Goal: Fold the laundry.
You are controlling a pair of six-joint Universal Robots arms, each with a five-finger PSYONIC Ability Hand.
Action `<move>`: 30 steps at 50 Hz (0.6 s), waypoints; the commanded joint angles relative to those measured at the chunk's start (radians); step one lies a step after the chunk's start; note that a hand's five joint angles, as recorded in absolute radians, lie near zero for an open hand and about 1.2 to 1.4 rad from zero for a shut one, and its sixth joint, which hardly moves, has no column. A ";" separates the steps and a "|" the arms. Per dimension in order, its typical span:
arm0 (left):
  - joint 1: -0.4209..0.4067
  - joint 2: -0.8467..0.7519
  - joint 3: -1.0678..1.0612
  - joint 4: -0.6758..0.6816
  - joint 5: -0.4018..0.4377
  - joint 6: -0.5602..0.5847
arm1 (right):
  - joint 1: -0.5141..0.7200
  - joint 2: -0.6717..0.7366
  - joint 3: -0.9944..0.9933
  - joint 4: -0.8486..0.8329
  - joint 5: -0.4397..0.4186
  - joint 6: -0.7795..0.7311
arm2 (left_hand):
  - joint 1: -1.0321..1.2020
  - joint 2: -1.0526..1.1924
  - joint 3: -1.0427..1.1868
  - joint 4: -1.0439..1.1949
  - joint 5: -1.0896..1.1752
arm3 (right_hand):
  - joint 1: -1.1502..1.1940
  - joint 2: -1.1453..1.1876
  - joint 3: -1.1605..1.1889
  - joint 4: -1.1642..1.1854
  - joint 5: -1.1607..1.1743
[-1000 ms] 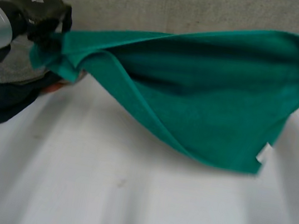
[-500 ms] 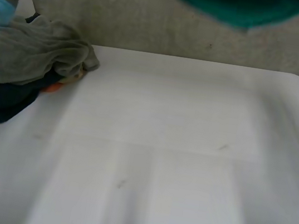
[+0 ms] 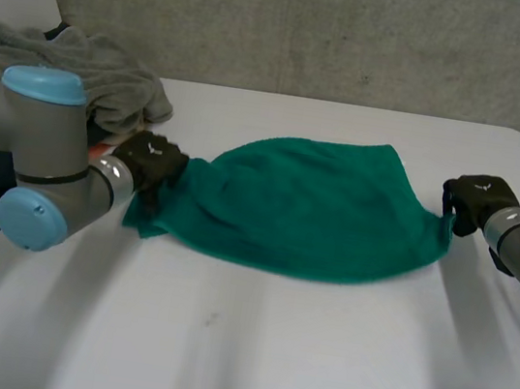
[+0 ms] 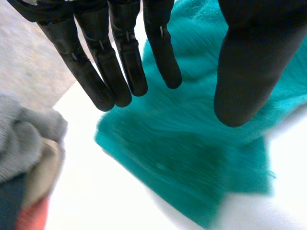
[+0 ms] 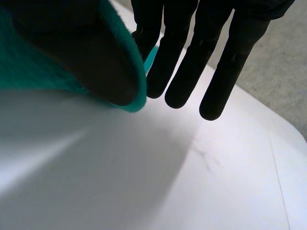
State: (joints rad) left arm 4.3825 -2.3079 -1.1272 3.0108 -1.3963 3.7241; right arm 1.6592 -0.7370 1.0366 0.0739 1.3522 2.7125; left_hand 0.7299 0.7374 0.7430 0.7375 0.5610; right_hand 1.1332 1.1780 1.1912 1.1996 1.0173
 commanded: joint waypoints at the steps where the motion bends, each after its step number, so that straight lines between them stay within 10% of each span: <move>1: 0.020 0.080 -0.028 -0.046 0.008 -0.009 | -0.007 -0.042 0.008 0.009 0.005 0.001 | 0.009 0.002 -0.004 0.002 0.004 | 0.263 0.218 0.205 0.197 0.204; 17: 0.132 0.059 -0.120 0.011 0.085 0.023 | -0.013 -0.081 0.056 -0.006 -0.001 0.013 | -0.158 -0.166 -0.171 -0.166 -0.164 | 0.263 0.218 0.205 0.197 0.204; 30: 0.062 0.027 -0.089 0.046 0.175 -0.066 | 0.001 -0.078 0.066 -0.006 -0.001 0.001 | -0.155 -0.163 -0.168 -0.163 -0.161 | 0.263 0.218 0.205 0.197 0.204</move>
State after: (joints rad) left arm 4.4887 -2.2703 -1.2261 3.0530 -1.2098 3.6818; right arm 1.6583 -0.8153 1.1002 0.0674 1.3519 2.7157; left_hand 0.5355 0.5265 0.5320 0.5220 0.3406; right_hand 1.1332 1.1780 1.1912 1.1996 1.0173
